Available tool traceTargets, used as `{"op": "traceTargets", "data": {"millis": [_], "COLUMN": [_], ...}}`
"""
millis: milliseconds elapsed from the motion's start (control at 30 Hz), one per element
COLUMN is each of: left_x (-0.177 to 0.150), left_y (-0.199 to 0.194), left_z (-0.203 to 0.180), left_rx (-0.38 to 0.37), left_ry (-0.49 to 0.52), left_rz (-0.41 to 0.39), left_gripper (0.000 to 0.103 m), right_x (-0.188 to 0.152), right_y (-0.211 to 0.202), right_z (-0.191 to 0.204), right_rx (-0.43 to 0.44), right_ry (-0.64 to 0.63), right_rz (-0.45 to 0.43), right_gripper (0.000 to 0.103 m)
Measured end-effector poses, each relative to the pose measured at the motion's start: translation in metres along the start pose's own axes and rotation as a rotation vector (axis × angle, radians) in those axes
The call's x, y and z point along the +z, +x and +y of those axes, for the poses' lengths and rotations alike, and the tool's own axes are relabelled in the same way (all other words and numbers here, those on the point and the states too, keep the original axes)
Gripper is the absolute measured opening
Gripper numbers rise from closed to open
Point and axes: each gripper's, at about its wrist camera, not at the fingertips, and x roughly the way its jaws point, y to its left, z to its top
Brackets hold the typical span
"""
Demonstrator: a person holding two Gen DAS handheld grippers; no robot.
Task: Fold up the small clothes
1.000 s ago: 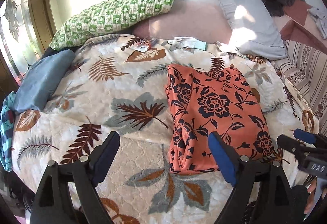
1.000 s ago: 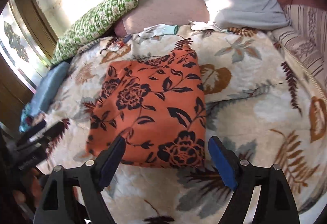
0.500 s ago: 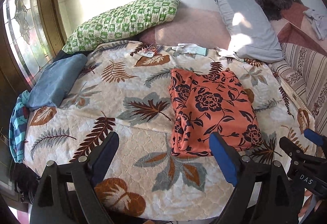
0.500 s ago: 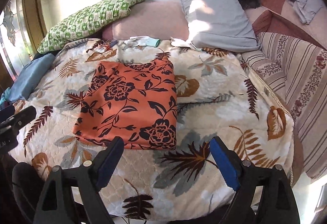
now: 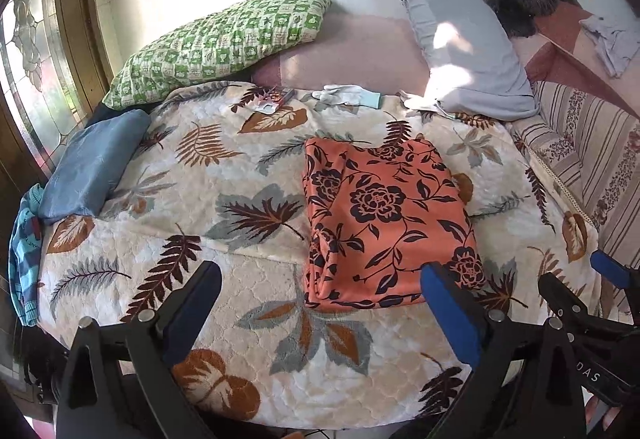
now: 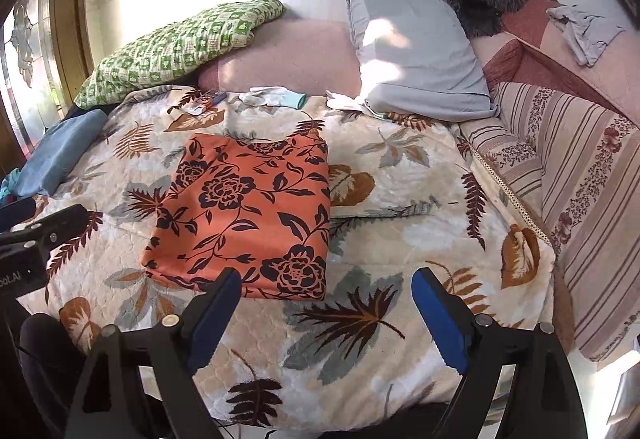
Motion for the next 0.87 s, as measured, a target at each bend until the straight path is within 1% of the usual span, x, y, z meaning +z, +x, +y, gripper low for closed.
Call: {"op": "traceTargets", "data": {"millis": [100,233,467,733,867], "left_x": [0.004,0.007,0.010,0.017,0.022], "left_y": [0.000,0.000,0.003,0.003,0.008], "left_z": [-0.006,-0.013,-0.020,-0.023,-0.023], "left_rx": [-0.007,-0.004,0.005,-0.031,-0.040], "left_ry": [0.005,0.020,0.036,0.034,0.027], "left_rz": [0.003,0.003,0.007,-0.033,-0.026], "left_gripper": [0.100,0.103,0.103,0.103,0.103], "right_x": [-0.001,-0.001,-0.003,0.001,0.003], "right_y": [-0.001,0.000,0.006,0.010,0.014], "right_z": [-0.007,-0.012,-0.010,-0.006,-0.003], "right_rx": [-0.003,0.004,0.021,0.029,0.027], "right_ry": [0.005,0.010,-0.010,-0.023,-0.029], "right_rz": [-0.001,0.001,0.010,0.017,0.022], "right_gripper": [0.089,0.089,0.089,0.089,0.089]}}
